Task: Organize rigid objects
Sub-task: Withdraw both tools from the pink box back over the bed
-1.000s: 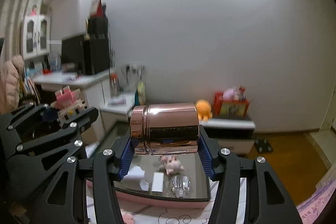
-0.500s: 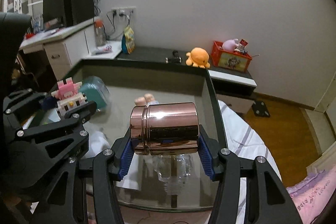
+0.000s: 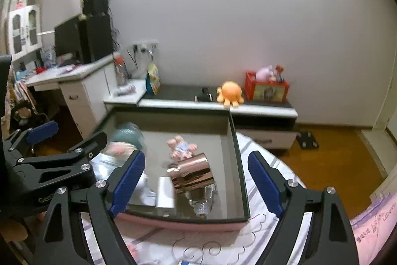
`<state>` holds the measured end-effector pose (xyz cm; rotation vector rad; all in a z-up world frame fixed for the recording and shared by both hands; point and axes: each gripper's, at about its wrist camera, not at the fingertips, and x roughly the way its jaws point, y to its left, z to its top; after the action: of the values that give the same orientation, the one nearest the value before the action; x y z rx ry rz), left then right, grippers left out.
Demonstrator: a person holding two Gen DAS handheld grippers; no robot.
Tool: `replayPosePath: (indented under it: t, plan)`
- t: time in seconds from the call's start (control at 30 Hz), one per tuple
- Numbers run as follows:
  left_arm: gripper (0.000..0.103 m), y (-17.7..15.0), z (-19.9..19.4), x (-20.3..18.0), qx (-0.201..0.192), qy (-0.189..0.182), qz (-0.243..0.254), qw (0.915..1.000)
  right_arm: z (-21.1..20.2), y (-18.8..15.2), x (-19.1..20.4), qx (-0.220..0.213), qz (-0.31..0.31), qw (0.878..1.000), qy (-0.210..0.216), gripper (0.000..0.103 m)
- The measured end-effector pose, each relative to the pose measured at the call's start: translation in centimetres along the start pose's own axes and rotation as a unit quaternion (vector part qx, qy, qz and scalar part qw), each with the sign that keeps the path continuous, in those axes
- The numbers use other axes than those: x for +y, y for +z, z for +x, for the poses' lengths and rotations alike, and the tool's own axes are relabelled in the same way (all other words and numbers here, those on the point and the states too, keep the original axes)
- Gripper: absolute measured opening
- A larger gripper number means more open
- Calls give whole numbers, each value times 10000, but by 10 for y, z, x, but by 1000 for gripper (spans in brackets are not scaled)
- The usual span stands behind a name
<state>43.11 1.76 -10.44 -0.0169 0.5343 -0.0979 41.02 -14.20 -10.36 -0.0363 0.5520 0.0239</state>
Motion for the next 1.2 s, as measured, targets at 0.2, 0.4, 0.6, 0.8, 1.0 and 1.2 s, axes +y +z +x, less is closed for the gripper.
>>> replayPosePath:
  t: [0.2, 0.4, 0.6, 0.8, 1.0, 1.2]
  plan:
    - [103, -14, -97, 8, -870, 170, 83, 9960, -80, -10, 18, -742, -212, 9970, 79, 87]
    - [103, -39, -179, 3, -1605, 541, 397, 9848, -154, -38, 31, -1394, -345, 9895, 155, 88]
    - [103, -67, -233, 0, -1903, 624, 310, 9793, -207, -66, 35, -1757, -330, 9838, 112, 88]
    - [103, -97, -263, 0, -1890, 588, 235, 9799, -242, -93, 39, -1783, -379, 9831, 153, 88]
    - [103, -111, -271, -8, -1743, 515, 288, 9829, -259, -112, 38, -1740, -385, 9840, -33, 88]
    - [103, -117, -272, -13, -1692, 466, 329, 9839, -263, -123, 33, -1631, -312, 9861, -93, 88]
